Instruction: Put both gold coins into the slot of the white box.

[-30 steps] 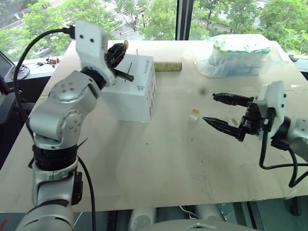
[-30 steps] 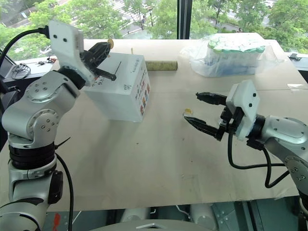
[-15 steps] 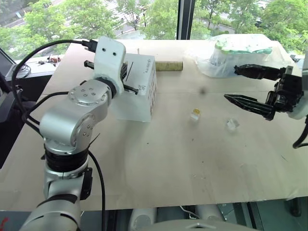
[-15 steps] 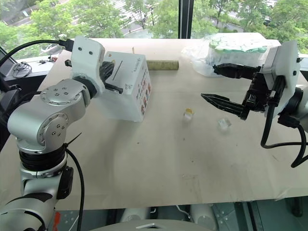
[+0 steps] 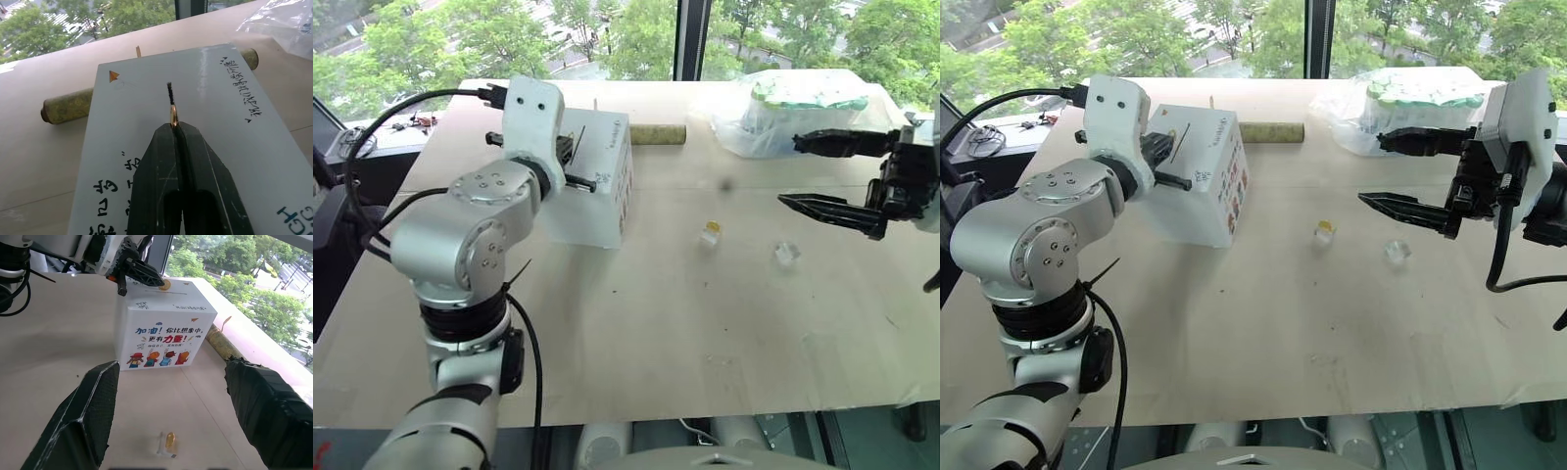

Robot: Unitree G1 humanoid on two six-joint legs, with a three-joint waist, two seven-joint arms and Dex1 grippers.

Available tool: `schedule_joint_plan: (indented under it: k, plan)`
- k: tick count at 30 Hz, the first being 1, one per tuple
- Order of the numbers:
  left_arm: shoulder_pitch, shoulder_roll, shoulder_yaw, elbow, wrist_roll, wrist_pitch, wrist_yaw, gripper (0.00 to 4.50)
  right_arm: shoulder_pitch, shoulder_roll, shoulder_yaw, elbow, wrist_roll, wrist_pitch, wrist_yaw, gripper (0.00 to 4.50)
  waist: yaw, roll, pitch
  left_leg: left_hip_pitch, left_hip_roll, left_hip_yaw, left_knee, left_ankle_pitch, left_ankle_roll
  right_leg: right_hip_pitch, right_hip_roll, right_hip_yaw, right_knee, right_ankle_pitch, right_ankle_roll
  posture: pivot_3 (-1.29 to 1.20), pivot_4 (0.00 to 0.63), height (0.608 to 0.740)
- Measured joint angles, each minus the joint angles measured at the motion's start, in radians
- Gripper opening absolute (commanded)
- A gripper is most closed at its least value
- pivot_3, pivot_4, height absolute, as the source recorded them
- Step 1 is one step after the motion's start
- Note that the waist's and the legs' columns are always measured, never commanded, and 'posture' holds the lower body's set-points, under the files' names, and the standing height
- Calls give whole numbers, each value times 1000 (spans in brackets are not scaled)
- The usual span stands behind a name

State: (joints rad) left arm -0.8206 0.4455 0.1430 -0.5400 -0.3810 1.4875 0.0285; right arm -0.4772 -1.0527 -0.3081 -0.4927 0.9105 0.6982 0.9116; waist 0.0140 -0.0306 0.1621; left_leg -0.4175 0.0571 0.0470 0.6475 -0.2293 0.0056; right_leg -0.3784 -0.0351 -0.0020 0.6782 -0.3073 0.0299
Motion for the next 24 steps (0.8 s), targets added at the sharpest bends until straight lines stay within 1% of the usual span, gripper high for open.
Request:
schedule_joint_plan:
  k: [19,20,21,22,24]
  plan:
    - [-21,-17,-13,23,66,56,-23,0,50,0,-16,-8,-3,-1,16,3682,-2,0,0,0,0,0,0,0,0,0,0,0,1,0,0,0,150,740]
    - [-21,-8,-17,24,67,53,-31,610,56,0,-16,-8,-4,-2,18,3778,-2,0,0,0,0,0,0,0,0,0,0,0,1,0,0,0,150,740]
    - [-21,10,-27,25,68,47,-37,881,60,0,-16,-8,-5,-2,19,3778,-2,0,0,0,0,0,0,0,0,0,0,0,1,0,0,0,150,740]
    - [-21,14,-28,26,71,45,-38,1264,60,0,-16,-8,-5,-2,19,3778,-2,0,0,0,0,0,0,0,0,0,0,1,1,0,0,0,150,740]
    - [-21,10,-26,25,87,32,-34,2178,61,0,-20,-8,-8,-4,19,3778,-1,0,0,0,0,0,0,0,0,0,0,0,1,0,0,0,150,740]
